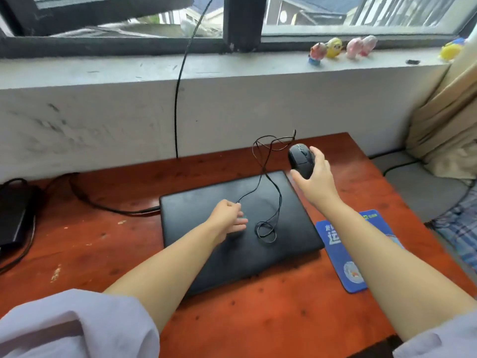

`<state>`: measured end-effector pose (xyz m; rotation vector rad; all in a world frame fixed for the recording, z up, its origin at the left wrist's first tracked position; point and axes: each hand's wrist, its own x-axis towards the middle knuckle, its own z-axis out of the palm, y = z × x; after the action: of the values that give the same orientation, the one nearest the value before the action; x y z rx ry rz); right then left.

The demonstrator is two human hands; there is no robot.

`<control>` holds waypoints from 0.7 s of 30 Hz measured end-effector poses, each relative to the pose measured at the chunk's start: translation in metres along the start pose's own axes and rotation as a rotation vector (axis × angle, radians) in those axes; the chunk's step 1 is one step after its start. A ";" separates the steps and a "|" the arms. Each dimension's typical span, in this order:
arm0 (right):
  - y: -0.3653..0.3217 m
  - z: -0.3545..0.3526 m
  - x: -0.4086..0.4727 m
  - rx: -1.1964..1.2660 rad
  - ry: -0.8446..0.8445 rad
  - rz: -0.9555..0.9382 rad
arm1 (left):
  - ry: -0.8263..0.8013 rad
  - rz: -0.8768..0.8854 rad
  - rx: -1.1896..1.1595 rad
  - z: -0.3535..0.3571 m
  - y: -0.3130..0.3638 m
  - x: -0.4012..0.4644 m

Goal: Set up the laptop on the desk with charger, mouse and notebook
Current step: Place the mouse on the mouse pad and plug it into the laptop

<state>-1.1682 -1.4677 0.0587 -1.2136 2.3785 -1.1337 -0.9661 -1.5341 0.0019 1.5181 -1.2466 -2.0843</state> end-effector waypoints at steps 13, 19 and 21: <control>0.157 -0.156 0.048 0.052 0.092 0.041 | 0.080 -0.074 -0.372 0.269 0.027 0.089; 0.202 -0.153 0.023 -0.107 -0.150 0.112 | 0.076 0.394 0.029 0.311 0.094 0.119; 0.215 -0.142 0.002 -0.191 -0.264 0.188 | 0.031 0.563 0.254 0.316 0.106 0.117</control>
<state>-1.3680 -1.3181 -0.0032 -1.0893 2.3755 -0.6578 -1.3175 -1.5226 0.0325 1.1008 -1.7335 -1.5783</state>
